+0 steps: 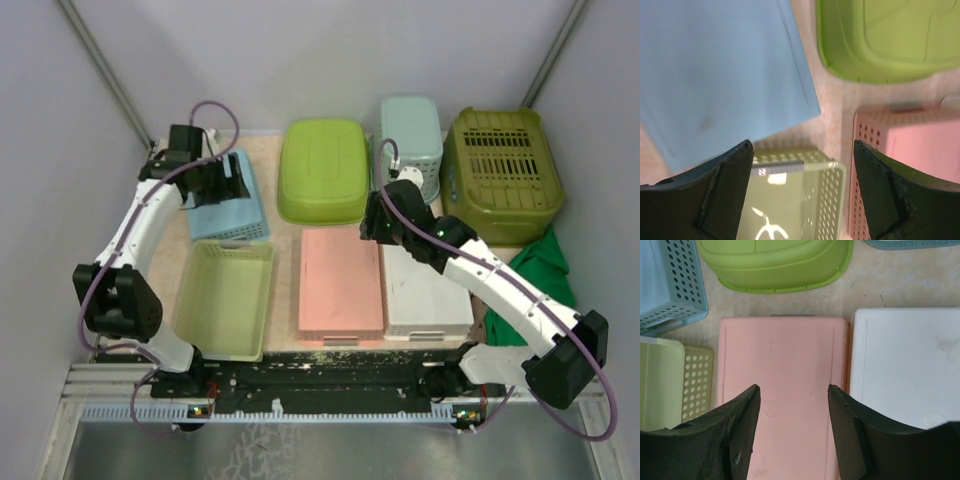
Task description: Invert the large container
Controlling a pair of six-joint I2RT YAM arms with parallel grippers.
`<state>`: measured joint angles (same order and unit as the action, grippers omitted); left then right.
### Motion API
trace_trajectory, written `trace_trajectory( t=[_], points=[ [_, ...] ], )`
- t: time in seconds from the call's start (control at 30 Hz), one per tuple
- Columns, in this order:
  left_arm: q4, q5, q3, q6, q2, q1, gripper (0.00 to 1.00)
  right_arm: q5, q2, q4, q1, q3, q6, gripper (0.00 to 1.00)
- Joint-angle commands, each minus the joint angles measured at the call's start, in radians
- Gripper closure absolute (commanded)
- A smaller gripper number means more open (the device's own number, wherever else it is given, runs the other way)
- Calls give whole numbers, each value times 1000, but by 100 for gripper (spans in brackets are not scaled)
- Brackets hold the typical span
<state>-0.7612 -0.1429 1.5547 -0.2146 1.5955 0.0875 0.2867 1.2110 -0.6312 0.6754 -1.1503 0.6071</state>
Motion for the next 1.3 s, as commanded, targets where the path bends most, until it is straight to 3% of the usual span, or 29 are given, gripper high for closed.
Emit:
trace_trajectory(
  t=[0.0,0.17,0.57,0.93,1.13,1.27],
  points=[
    [3,6,-133,-68,8,84,16,24,-55,43,-6,22,-13,43],
    [51,-9,-233,-118,20,186,17,23,-68,36,-6,38,-9,43],
    [171,91,-241,-90,138,188,18,47,-174,19,-7,109,16,43],
    [82,137,15,-10,304,101,16,69,-300,53,-6,179,40,43],
    [11,220,38,-4,162,103,12,50,-344,73,-7,198,31,43],
    [-9,229,-52,-40,-14,134,10,21,-337,91,-7,217,16,43]
  ],
)
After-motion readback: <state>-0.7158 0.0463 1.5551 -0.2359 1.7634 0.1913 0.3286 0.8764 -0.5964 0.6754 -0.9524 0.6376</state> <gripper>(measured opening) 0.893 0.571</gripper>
